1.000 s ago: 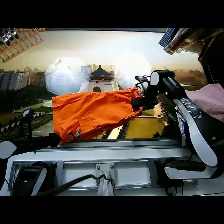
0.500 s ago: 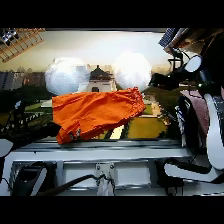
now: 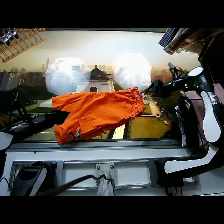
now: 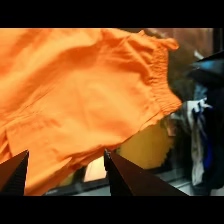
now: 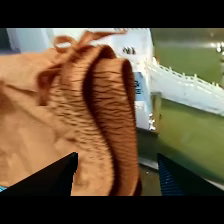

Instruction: Fold the clothes and pants, and hang the long-sleeved shirts on hangers.

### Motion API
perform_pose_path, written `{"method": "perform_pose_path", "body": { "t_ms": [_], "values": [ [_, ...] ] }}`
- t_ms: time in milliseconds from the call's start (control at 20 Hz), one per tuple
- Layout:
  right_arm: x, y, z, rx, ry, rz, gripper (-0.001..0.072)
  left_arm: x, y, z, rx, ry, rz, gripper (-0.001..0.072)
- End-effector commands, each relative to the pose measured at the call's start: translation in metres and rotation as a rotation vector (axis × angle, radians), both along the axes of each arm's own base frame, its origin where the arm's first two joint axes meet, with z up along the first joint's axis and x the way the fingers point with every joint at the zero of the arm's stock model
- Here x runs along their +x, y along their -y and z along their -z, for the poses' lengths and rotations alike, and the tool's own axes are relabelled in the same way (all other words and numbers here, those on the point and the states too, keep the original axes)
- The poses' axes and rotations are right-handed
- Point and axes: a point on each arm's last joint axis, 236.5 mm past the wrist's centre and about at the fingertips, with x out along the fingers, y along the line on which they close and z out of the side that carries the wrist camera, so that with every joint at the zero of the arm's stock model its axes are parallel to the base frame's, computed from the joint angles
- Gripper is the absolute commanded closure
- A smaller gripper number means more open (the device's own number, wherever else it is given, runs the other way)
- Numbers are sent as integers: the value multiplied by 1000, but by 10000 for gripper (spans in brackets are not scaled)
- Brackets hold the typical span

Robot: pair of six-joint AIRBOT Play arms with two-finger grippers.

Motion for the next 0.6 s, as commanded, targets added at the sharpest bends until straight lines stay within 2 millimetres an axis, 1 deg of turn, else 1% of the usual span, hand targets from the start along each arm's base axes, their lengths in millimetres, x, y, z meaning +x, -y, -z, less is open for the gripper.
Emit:
{"method": "perform_pose_path", "body": {
  "t_ms": [0,100,250,400,550],
  "values": [
    [-12,-4,29,29,-19,-23,129,10,1,-5,-27,25,-21,204],
    [-21,-12,36,68,-30,-36,129,12,0,-5,-27,26,-27,203],
    [-21,-25,35,136,-5,-26,130,13,0,-2,-26,16,-27,203],
    [-18,-28,33,155,14,-20,130,14,0,2,-24,0,-27,203],
    [-16,-27,35,151,16,-14,130,15,0,6,-24,-13,-27,204]
  ]
}}
